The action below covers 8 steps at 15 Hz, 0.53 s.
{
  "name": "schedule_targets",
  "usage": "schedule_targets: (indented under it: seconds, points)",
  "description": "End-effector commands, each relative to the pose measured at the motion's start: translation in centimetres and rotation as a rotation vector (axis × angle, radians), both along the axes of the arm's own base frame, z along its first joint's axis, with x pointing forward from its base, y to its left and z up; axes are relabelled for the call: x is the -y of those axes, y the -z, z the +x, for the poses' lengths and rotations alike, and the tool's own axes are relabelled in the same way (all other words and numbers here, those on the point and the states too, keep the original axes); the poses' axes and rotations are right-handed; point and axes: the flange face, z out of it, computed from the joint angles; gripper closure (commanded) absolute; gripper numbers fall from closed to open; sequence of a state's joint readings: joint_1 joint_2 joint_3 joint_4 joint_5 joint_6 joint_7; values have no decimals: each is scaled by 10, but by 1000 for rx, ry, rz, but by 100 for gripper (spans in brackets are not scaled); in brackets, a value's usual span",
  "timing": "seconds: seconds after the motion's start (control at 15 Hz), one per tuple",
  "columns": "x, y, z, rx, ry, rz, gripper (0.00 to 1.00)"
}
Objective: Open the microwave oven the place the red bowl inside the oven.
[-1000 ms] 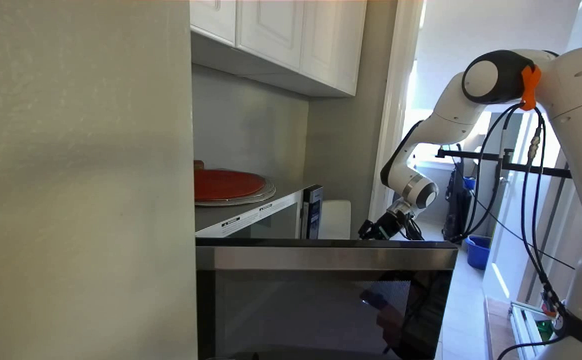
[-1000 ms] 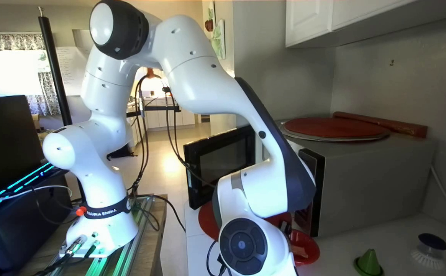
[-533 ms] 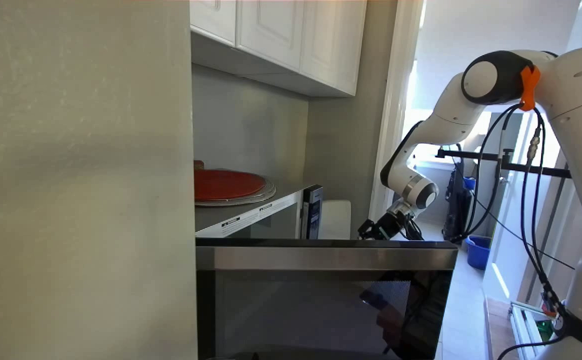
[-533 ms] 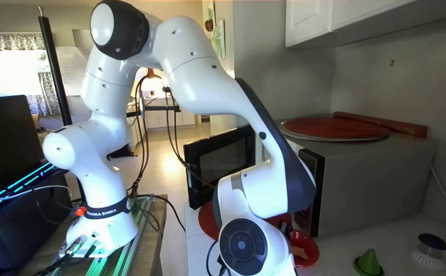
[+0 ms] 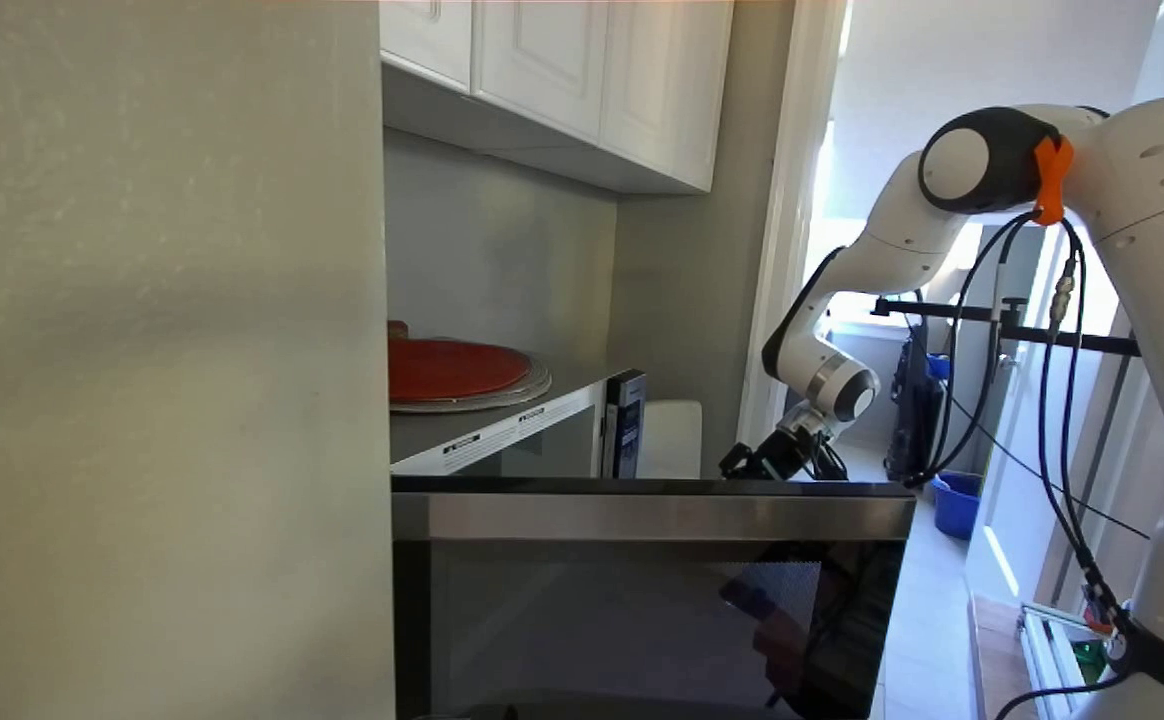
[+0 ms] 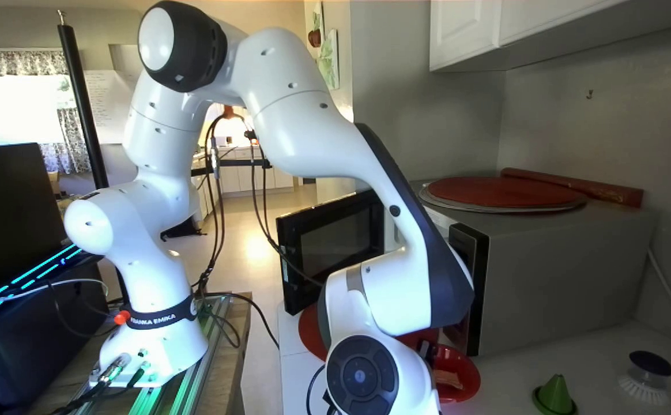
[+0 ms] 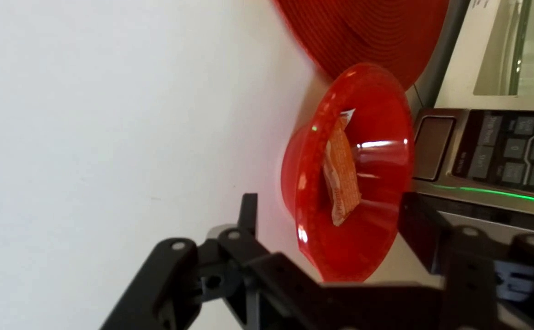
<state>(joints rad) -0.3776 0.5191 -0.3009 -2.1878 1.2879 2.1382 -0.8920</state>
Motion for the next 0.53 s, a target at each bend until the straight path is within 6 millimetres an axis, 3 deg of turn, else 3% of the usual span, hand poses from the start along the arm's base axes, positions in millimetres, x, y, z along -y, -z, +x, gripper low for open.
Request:
schedule_targets:
  seconds: [0.0, 0.2, 0.47]
  points:
    - [6, -10, -3, -6, -19, -26, 16]
    - [7, -44, -1, 4, -72, -61, 0]
    - [3, -106, 9, 63, -203, -205, 0]
